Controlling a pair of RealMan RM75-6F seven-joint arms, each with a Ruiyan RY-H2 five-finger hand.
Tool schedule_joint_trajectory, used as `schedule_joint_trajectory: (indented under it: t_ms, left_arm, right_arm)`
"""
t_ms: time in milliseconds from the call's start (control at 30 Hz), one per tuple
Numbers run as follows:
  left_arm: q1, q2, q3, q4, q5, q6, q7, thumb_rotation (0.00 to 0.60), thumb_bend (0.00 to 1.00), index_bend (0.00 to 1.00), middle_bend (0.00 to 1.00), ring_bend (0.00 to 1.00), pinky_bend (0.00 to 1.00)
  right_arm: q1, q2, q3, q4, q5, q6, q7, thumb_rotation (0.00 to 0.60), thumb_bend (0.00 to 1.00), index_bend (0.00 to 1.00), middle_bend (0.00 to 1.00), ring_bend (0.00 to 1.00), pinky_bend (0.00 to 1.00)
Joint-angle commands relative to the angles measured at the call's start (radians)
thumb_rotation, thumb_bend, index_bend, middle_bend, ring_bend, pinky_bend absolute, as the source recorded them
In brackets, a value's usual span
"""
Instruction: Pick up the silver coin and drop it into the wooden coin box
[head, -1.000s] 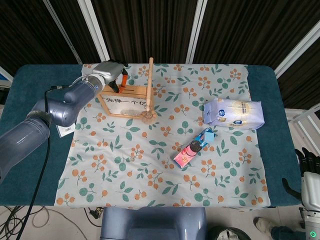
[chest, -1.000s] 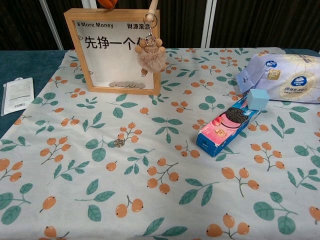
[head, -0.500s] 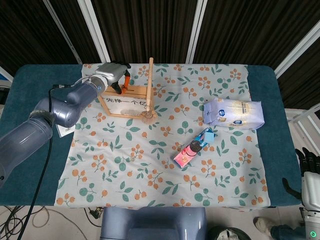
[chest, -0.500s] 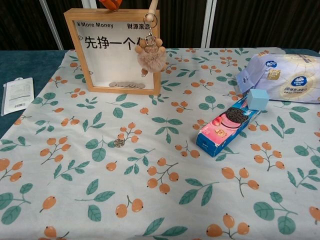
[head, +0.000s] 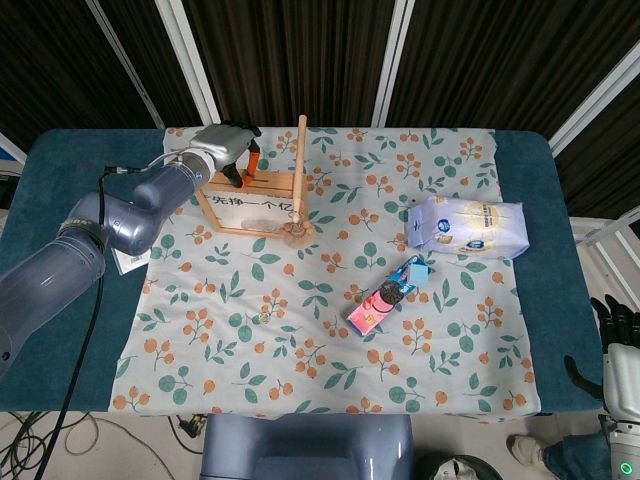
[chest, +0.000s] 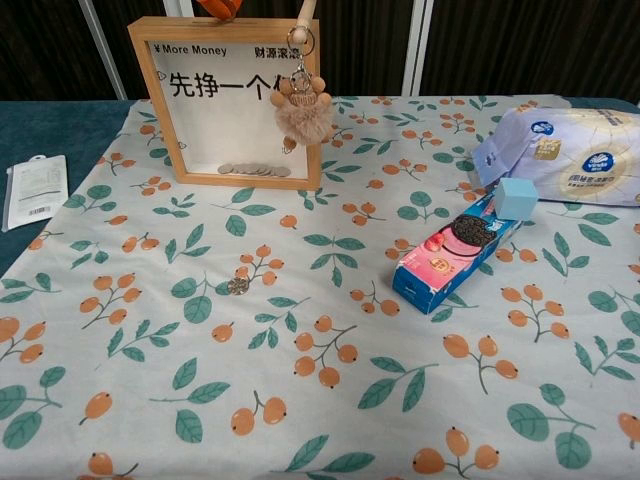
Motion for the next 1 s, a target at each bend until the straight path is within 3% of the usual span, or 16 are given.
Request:
schedule_joint_trajectory:
  t_ms: [33, 1000]
  left_arm:
    - [-0.003, -0.002, 0.005, 0.003, 0.008, 0.005, -0.007, 0.600, 0.40, 0.57, 0.08, 0.00, 0.00]
    - [-0.024, 0.003, 0.036, -0.023, 0.055, 0.024, -0.057, 0.600, 0.36, 0.57, 0.08, 0.00, 0.00]
  right_arm:
    - [0.000, 0.000, 0.000, 0.000, 0.000, 0.000, 0.001, 0.600, 0.37, 0.10, 0.05, 0.00, 0.00]
    - [-0.004, 0.003, 0.009, -0.013, 0.022, 0.005, -0.009, 0.600, 0.37, 0.10, 0.05, 0.00, 0.00]
